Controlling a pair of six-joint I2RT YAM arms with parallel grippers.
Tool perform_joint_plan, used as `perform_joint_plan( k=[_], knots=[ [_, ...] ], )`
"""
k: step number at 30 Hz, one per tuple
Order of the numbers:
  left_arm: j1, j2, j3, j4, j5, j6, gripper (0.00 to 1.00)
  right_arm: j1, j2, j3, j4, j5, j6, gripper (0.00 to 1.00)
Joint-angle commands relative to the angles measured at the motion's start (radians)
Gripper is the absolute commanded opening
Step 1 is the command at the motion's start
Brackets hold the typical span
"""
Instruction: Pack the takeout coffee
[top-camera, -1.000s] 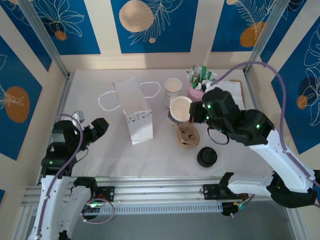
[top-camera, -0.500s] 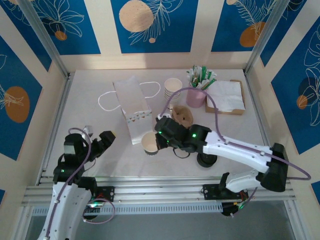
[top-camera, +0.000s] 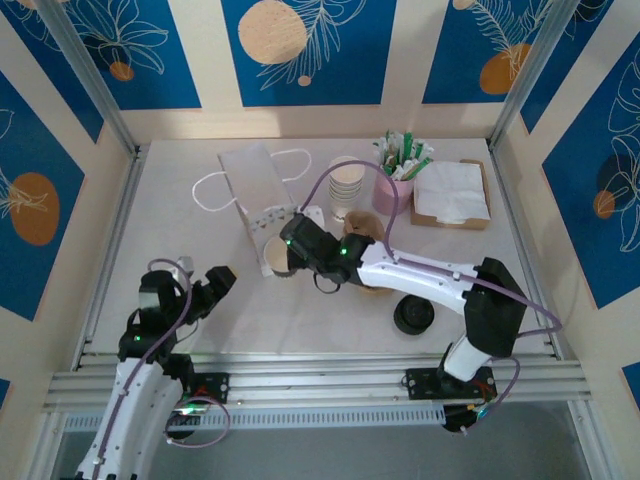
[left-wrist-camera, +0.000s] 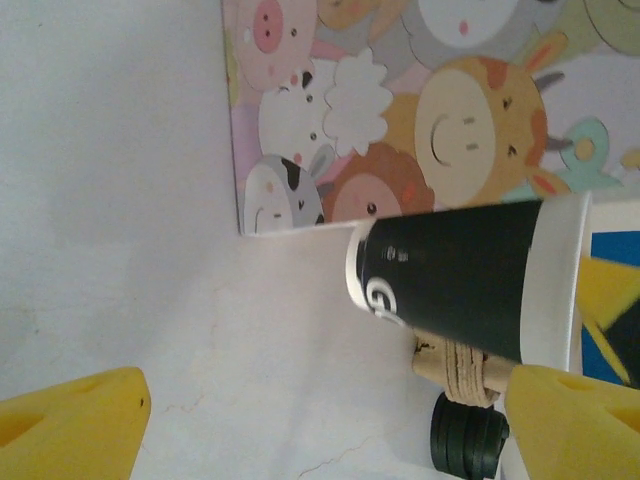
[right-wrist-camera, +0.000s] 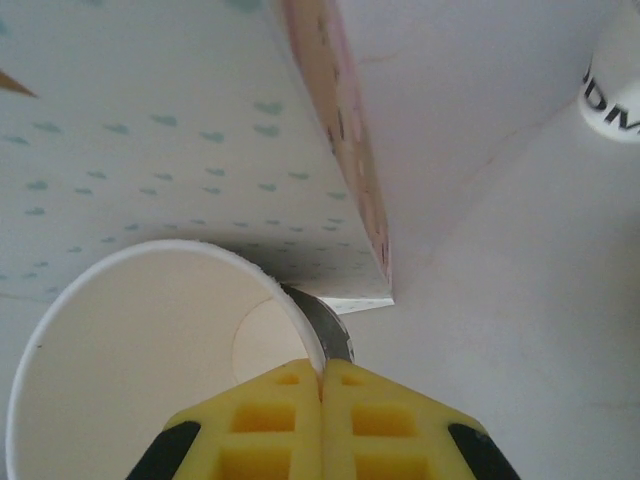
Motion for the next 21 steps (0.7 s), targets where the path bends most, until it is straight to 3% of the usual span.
perform_joint_plan(
  k=[1,6,11,21],
  knots=[
    [-0.004,0.035,0.001,0.097,0.047,0.013,0.92,-0.027,0.009,0.059,-0.02,0.006,0.043,0.0],
    [-0.021,0.059,-0.02,0.116,0.049,0.023,0.91,-0.02,-0.007,0.074,-0.172,0.01,0.085,0.0],
    [-0.105,0.031,-0.026,0.088,-0.006,0.074,0.89,0.001,-0.035,0.06,-0.375,-0.005,0.179,0.0],
    [-0.415,0.058,-0.115,0.266,-0.21,-0.002,0.88,0.045,-0.1,-0.086,-0.382,-0.052,0.309,0.0]
  ],
)
